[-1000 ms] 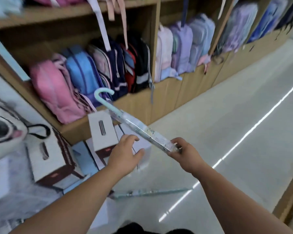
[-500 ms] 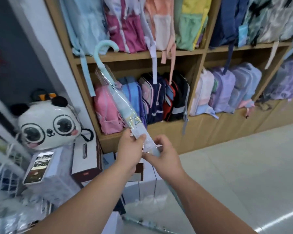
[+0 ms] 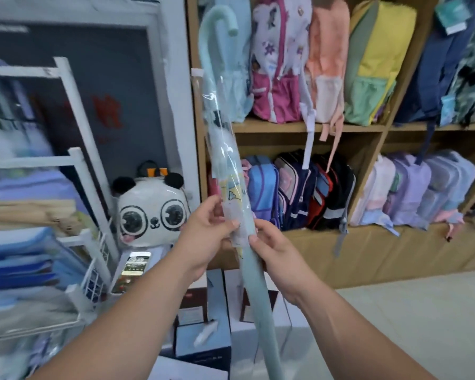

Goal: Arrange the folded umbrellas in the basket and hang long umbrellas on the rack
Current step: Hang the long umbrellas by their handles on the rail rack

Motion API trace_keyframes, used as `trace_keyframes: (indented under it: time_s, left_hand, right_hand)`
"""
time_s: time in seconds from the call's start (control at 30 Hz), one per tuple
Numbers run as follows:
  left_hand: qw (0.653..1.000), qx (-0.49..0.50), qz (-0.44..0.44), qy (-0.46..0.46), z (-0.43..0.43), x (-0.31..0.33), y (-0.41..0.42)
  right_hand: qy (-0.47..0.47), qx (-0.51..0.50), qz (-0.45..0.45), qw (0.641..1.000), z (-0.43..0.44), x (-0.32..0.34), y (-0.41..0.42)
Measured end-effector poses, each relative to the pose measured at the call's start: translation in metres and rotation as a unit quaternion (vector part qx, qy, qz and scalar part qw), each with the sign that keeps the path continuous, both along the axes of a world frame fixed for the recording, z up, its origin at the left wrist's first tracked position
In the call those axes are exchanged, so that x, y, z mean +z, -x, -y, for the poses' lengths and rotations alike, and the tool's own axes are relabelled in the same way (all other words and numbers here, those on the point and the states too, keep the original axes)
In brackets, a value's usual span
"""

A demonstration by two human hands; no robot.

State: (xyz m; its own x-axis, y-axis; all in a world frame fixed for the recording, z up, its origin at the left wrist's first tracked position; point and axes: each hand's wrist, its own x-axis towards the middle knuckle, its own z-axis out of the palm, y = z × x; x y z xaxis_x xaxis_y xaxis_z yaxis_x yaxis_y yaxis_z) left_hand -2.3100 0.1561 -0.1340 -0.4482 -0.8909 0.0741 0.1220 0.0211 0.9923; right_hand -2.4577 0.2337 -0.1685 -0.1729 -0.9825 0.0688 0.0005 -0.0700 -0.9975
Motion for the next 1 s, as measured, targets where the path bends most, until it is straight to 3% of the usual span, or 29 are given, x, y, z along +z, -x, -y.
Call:
trace_keyframes:
  time_s: [0.13,0.37,0.6,1.0]
  left_hand:
    - [0.999,0.042,0.019,0.02,0.03,-0.002,-0.07]
    - [0.998,0.006,0.046,0.041,0.077,0.022,-0.185]
    - [0.994,-0.013,0.041,0.102,0.12,0.067,-0.241]
    - [0.984,0.089,0.028,0.153,0.177,0.136,-0.277]
  right_hand:
    - [0.02,-0.037,-0.001,0.999,0.036,-0.006,-0.082]
    - [0.058,-0.065,-0.004,0.996,0.088,0.017,-0.21]
    - [0.084,-0.055,-0.032,0.994,0.125,0.053,-0.255]
    - [0.156,0.043,-0.098,0.982,0.195,0.106,-0.29]
